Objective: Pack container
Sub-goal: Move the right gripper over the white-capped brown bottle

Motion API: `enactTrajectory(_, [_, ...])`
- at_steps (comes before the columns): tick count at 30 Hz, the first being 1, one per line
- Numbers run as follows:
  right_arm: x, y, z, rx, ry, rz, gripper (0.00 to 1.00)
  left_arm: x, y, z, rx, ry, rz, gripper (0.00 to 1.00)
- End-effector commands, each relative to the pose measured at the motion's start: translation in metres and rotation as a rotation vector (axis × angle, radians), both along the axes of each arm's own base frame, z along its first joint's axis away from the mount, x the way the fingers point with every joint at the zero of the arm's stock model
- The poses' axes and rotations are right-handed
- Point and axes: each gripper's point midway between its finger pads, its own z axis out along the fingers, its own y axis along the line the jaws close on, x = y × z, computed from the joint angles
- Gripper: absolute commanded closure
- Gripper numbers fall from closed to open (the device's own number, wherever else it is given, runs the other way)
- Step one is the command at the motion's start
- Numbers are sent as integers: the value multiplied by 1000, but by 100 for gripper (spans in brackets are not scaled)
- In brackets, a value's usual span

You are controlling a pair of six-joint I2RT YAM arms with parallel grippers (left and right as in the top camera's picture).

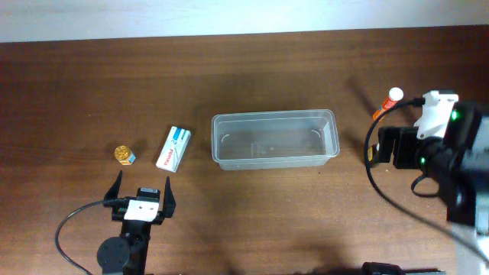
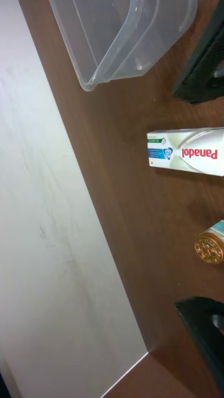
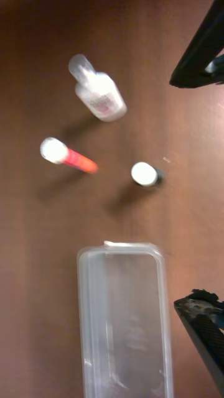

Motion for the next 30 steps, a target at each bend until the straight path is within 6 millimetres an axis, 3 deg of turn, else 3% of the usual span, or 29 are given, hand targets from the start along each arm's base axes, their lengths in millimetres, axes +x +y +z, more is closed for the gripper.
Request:
enactTrajectory(1, [7,16,-11,115,80,65,2,-1,-1,0,11,-3,-8,0])
enactTrajectory(9, [25,-9,-53,46,244,-15,2,-1,-1,0,11,-3,-8,1])
enactTrajectory(21, [43,-15,-139,90,552,-36,2,-1,-1,0,10,-3,-8,1])
enactTrajectory(30, [50,-22,-175,96,651,-26,2,-1,-1,0,11,-3,-8,1])
